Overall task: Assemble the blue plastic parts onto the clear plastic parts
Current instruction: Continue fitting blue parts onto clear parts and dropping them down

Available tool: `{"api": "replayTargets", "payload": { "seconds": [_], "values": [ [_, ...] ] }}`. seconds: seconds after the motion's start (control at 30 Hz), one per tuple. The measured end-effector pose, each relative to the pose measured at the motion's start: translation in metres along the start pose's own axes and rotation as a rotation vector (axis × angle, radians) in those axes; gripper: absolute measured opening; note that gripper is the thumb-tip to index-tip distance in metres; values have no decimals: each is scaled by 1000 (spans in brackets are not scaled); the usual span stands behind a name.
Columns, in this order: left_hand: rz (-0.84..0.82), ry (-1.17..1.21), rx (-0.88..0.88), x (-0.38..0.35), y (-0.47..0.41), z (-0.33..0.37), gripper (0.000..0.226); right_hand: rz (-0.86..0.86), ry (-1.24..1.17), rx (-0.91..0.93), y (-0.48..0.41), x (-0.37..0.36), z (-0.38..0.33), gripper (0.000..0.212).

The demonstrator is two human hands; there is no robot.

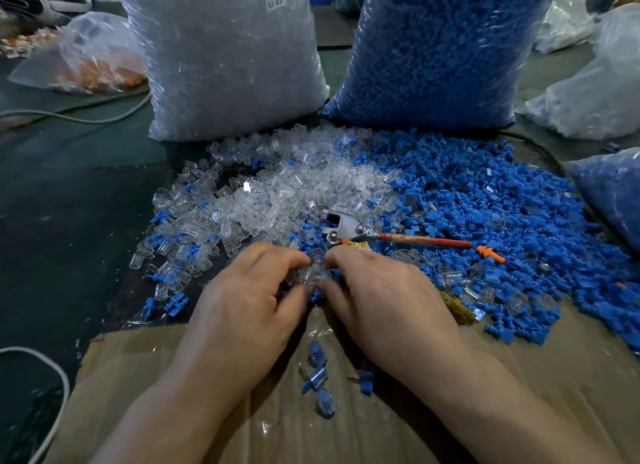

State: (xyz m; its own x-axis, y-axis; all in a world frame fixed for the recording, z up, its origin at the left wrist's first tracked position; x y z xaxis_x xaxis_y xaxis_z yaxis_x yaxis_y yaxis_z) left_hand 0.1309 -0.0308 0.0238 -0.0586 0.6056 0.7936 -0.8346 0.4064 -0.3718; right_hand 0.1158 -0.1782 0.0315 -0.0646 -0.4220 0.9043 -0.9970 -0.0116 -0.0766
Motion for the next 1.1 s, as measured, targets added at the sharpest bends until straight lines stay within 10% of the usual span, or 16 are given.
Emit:
{"api": "replayTargets", "payload": {
  "seconds": [0.33,0.77,1.1],
  "values": [
    [149,48,80,6,0,-7,17,50,-54,-24,3,3,6,11],
    [151,1061,342,-3,8,-3,24,-218,-1231,-183,6,13,12,9],
    [48,1145,333,-2,5,10,24,-129,-1003,-22,10,15,3,6]
  ]
}}
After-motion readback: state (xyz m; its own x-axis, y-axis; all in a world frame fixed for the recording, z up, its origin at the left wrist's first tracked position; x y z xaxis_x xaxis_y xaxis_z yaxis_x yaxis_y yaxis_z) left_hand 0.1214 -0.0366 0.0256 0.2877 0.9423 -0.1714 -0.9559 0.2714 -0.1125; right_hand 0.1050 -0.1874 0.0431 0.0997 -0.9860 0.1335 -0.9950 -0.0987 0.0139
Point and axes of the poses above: each hand's wrist, its own y-axis away from the middle knuckle, its own x-axis out of the back of the hand, z = x × y, the point moved 5 cm from there along -y, towards the middle knuckle, and after that the axes turned 11 degrees about -x, right-handed, at the moved point
